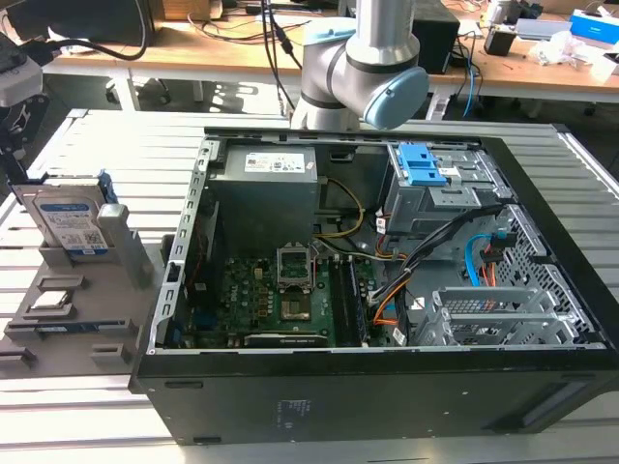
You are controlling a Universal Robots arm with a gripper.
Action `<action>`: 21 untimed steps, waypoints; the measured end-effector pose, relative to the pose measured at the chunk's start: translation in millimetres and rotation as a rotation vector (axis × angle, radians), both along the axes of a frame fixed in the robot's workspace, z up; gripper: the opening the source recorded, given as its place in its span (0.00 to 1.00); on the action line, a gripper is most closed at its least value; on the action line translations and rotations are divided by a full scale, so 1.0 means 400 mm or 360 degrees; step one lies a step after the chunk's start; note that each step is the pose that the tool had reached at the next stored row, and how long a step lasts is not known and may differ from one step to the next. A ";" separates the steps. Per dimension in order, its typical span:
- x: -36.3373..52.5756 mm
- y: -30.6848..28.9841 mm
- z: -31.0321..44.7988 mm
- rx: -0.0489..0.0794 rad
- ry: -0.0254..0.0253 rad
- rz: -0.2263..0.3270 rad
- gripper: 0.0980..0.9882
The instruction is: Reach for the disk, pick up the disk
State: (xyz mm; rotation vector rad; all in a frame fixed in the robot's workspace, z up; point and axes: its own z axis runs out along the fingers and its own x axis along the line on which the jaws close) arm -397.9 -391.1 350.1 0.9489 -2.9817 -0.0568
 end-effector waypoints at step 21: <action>0.000 0.000 0.000 0.0000 0.00001 0.0533 0.01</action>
